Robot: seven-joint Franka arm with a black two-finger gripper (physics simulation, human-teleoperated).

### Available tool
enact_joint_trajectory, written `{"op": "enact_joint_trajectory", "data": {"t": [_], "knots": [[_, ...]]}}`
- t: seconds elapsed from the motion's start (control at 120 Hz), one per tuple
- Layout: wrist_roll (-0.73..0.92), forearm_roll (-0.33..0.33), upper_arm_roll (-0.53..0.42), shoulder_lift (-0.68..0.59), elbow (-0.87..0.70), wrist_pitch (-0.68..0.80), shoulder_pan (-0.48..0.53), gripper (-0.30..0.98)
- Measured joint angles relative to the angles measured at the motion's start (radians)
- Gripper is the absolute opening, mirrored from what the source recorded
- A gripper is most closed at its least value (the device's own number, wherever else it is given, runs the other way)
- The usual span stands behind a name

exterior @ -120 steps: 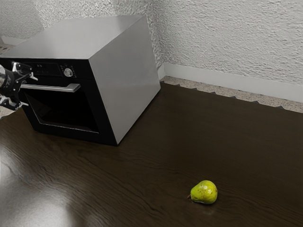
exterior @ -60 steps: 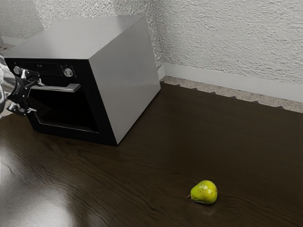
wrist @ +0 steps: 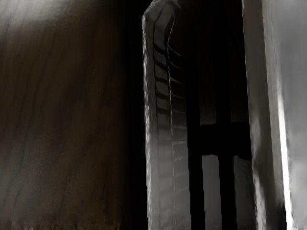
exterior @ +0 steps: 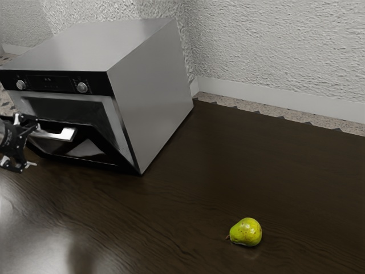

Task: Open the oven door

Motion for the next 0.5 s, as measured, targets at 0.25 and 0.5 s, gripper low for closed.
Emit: {"op": "enact_joint_trajectory", "data": {"t": [0.25,0.5], "knots": [[-0.003,-0.006,-0.098,-0.411,-0.372,0.027,0.145,0.68],[0.052,0.196,-0.161,-0.018,0.52,-0.498,-0.266,0.68]]}}
